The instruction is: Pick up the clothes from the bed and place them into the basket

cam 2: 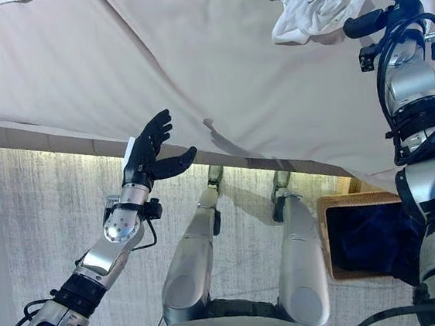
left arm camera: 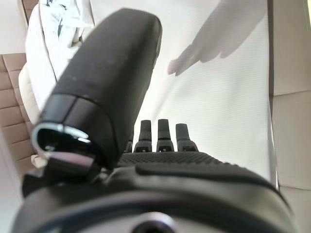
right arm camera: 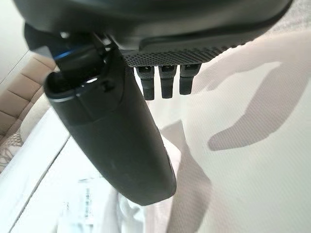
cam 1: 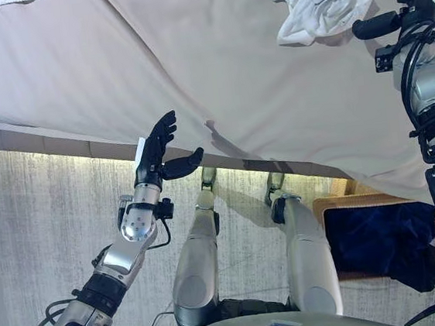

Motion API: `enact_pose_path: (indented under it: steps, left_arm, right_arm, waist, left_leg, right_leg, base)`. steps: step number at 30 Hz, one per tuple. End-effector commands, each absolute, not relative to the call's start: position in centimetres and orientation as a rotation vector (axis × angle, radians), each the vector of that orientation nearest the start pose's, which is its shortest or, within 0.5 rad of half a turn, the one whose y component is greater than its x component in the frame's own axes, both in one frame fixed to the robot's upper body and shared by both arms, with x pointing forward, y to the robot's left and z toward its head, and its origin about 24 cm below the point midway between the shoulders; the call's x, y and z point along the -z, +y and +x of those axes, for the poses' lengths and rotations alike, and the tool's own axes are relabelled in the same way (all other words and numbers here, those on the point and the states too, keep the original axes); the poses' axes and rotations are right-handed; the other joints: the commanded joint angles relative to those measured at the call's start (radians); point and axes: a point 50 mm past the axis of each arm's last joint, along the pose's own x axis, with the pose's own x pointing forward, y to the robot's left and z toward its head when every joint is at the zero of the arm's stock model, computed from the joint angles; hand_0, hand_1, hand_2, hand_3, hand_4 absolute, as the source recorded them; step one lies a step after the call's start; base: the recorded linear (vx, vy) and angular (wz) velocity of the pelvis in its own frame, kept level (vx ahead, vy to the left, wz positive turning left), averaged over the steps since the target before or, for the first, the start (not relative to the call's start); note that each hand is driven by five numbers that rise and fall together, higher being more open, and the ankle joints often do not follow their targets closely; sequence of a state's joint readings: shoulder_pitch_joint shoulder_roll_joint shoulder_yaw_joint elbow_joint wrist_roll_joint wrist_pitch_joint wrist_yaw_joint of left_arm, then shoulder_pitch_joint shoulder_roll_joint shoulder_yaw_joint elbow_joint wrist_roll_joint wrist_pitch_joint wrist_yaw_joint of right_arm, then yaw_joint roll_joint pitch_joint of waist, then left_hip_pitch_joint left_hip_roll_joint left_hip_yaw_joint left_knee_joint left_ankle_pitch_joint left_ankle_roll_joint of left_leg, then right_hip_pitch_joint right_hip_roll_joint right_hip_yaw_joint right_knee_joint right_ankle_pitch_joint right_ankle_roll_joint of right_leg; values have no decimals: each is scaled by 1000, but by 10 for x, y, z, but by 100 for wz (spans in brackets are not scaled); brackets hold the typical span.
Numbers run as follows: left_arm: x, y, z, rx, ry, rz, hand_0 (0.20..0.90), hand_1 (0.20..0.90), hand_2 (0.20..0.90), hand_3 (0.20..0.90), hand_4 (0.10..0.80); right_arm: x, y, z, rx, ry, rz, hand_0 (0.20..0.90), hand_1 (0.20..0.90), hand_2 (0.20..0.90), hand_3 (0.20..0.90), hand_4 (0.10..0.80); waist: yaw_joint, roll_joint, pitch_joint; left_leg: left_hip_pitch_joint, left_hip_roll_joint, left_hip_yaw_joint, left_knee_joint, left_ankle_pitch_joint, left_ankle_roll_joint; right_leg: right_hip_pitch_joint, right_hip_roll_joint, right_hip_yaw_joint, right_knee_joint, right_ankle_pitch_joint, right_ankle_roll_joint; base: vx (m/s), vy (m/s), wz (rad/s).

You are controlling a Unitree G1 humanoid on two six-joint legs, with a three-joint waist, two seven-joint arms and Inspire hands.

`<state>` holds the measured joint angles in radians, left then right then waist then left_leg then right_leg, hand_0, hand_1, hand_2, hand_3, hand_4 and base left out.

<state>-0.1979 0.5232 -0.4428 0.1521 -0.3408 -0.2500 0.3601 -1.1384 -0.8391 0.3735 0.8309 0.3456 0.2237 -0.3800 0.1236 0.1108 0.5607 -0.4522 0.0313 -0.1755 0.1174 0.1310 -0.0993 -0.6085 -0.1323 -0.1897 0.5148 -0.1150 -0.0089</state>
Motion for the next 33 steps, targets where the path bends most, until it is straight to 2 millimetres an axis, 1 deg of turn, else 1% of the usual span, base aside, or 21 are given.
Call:
enact_pose_path:
  steps: [1,3,7,8,9,12,14,15,18,20,21,23,24,29,33]
  left_arm:
    - [-111,162,271,52,-431,113,900,900,900,900,800]
    - [-112,164,269,47,-439,104,900,900,900,900,800]
    - [-116,167,264,44,-477,103,900,900,900,900,800]
    - [-119,170,262,37,-493,102,900,900,900,900,800]
    - [-119,171,261,37,-494,102,900,900,900,900,800]
    - [-119,172,258,37,-503,107,900,900,900,900,800]
    - [-119,175,255,35,-505,107,900,900,900,900,800]
    - [-119,179,254,29,-506,107,900,900,900,900,800]
    - [-120,184,251,21,-514,107,900,900,900,900,800]
    - [-120,189,248,6,-523,109,900,900,900,900,800]
    - [-121,192,247,-1,-530,114,900,900,900,900,800]
    - [-122,194,246,-6,-536,121,900,900,900,900,800]
    - [-122,196,244,-9,-547,138,900,900,900,900,800]
    - [-121,199,241,-17,-553,153,900,900,900,900,800]
    - [-120,196,242,-2,-550,172,900,900,900,900,800]
  right_arm:
    - [-368,-291,363,645,-490,-518,900,900,900,900,800]
    - [-371,-287,363,637,-508,-488,900,900,900,900,800]
    - [-376,-282,364,622,-540,-437,900,900,900,900,800]
    - [-378,-279,364,610,-554,-396,900,900,900,900,800]
    - [-377,-277,365,607,-555,-383,900,900,900,900,800]
    - [-374,-274,366,598,-568,-346,900,900,900,900,800]
    - [-375,-273,365,583,-585,-291,900,900,900,900,800]
    - [-372,-275,365,596,-581,-275,900,900,900,900,800]
    - [-370,-279,365,630,-573,-273,900,900,900,900,800]
    - [-364,-286,365,689,-516,-315,900,900,900,900,800]
    - [-361,-289,366,717,-488,-345,691,691,691,656,556]
    - [-359,-292,366,736,-461,-372,439,439,439,362,262]
    - [-354,-296,366,758,-433,-392,300,300,300,200,100]
    - [-349,-301,365,775,-440,-410,300,300,300,200,100]
    - [-349,-305,363,786,-463,-394,300,300,300,200,100]
  waist:
    - [35,25,-41]
    - [47,33,-41]
    - [69,36,-41]
    - [79,36,-41]
    - [82,34,-41]
    - [93,32,-41]
    - [103,32,-41]
    - [110,31,-41]
    - [120,30,-41]
    - [129,29,-41]
    - [132,25,-41]
    - [133,21,-41]
    - [137,14,-41]
    - [135,2,-41]
    - [129,-2,-41]
  left_leg:
    - [9,-32,87,78,-108,53]
    - [-24,-38,80,81,-99,55]
    - [-79,-38,71,93,-90,59]
    - [-107,-38,68,103,-87,62]
    - [-98,-39,65,108,-109,60]
    - [-128,-43,54,128,-109,63]
    - [-163,-43,44,153,-111,68]
    - [-189,-43,38,169,-110,69]
    - [-228,-41,33,187,-106,73]
    - [-269,-38,24,208,-94,73]
    - [-291,-34,22,219,-98,78]
    - [-303,-32,22,224,-100,81]
    - [-328,-31,15,238,-101,85]
    - [-344,-30,1,279,-119,87]
    - [-324,-30,-5,308,-141,86]
  right_leg:
    - [43,-17,-23,-82,24,19]
    - [10,-17,-31,-51,10,12]
    - [-37,-17,-44,-16,-4,3]
    - [-60,-18,-51,2,-10,-2]
    - [-54,-18,-43,25,-44,4]
    - [-77,-18,-46,59,-61,-5]
    - [-102,-16,-50,97,-77,-15]
    - [-122,-15,-54,129,-92,-21]
    - [-151,-14,-57,170,-108,-27]
    - [-180,-11,-60,201,-121,-35]
    - [-197,-8,-61,214,-125,-39]
    - [-208,-6,-61,221,-126,-41]
    - [-223,-2,-63,223,-123,-43]
    - [-217,8,-69,213,-120,-49]
    - [-176,21,-68,187,-115,-51]
  base:
    - [2,-4,5]
    - [10,-53,13]
    - [12,-97,22]
    - [112,-153,20]
    - [129,-178,18]
    - [79,-116,17]
    - [59,-128,20]
    - [66,-136,18]
    - [45,-120,13]
    - [43,-131,15]
    - [18,-122,22]
    - [1,-98,15]
    - [-4,-104,6]
    - [1,-47,2]
    - [-12,11,-7]
